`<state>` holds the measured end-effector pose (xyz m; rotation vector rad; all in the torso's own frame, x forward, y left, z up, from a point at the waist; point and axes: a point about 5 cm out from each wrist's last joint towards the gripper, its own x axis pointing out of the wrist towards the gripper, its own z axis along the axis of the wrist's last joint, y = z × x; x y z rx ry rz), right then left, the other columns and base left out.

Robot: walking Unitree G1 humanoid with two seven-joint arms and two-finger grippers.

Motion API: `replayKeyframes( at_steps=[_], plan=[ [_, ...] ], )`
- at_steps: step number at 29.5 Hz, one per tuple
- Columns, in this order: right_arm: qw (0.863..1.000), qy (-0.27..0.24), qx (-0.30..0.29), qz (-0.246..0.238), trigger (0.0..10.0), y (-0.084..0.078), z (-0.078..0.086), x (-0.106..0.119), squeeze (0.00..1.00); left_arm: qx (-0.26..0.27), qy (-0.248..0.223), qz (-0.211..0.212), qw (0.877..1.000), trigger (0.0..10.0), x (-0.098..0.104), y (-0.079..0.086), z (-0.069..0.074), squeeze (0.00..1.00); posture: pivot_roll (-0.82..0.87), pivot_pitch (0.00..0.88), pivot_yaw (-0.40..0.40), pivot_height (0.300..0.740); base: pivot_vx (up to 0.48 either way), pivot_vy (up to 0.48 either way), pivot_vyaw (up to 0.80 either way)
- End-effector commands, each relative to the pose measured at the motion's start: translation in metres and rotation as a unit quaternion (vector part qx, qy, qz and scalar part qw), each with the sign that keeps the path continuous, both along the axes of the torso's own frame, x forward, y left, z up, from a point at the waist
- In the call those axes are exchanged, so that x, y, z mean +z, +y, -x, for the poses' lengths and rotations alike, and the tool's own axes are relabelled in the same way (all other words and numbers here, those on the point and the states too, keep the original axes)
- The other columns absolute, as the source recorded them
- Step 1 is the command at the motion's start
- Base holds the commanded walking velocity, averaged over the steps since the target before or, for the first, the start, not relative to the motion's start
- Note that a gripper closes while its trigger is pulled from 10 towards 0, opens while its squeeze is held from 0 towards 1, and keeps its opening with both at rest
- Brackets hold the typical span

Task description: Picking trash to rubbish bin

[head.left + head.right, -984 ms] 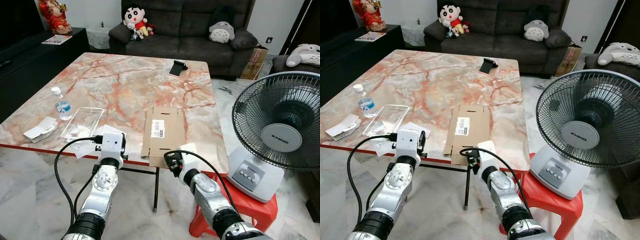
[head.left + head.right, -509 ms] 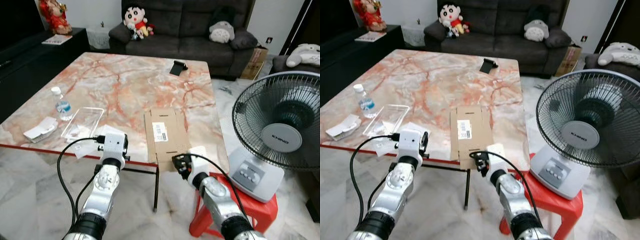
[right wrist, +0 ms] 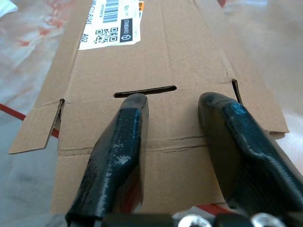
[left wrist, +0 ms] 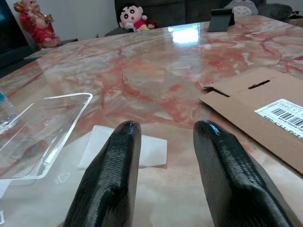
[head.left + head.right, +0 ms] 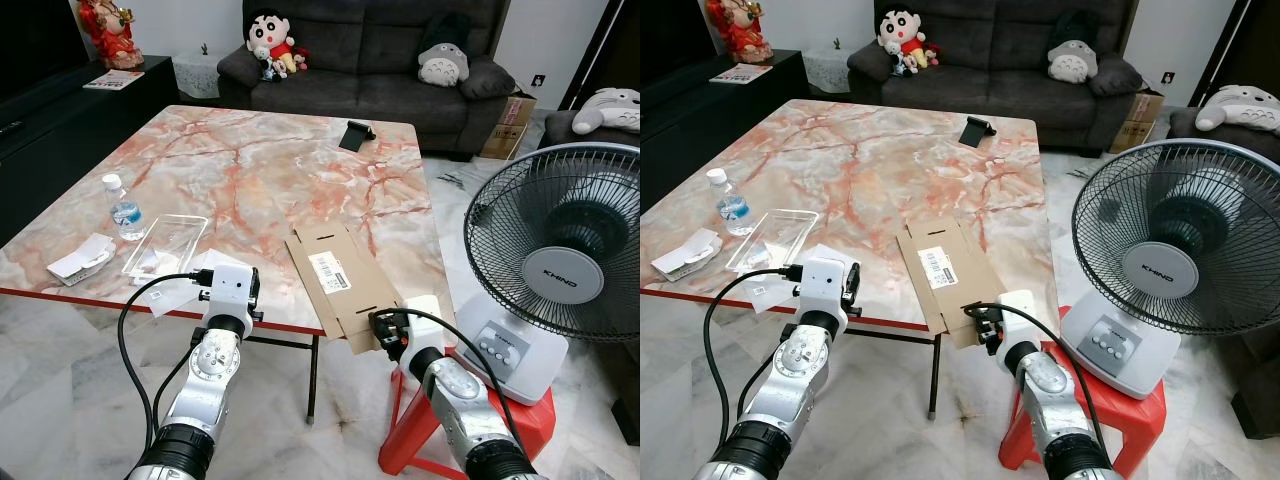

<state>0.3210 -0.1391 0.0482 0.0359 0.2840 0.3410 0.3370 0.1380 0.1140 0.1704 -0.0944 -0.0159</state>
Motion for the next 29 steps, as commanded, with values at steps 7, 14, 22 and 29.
replayKeyframes(
  at_steps=[7,14,22,29],
  plan=[
    [1.000,0.011,0.009,-0.011,10.0,-0.0028,0.0042,-0.0002,0.00,-0.013,0.006,-0.002,1.000,10.0,0.0003,-0.0040,-0.0016,0.00,-0.04,0.032,-0.036,0.740,0.000,0.000,0.00],
    [0.999,0.012,0.044,-0.022,10.0,0.0030,0.0069,0.0021,0.00,-0.018,0.010,-0.002,1.000,10.0,-0.0012,-0.0055,-0.0012,0.00,-0.04,0.032,-0.036,0.740,0.000,0.000,0.00],
    [0.998,0.014,0.054,-0.024,10.0,0.0027,0.0101,0.0029,0.00,-0.019,0.011,-0.002,1.000,10.0,-0.0013,-0.0053,-0.0011,0.00,-0.04,0.033,-0.036,0.740,0.000,0.000,0.00],
    [0.998,0.005,0.048,-0.034,10.0,-0.0045,0.0097,0.0082,0.00,-0.021,0.009,-0.001,1.000,10.0,-0.0006,-0.0057,-0.0016,0.00,-0.04,0.032,-0.035,0.740,0.000,0.000,0.00]
  ],
)
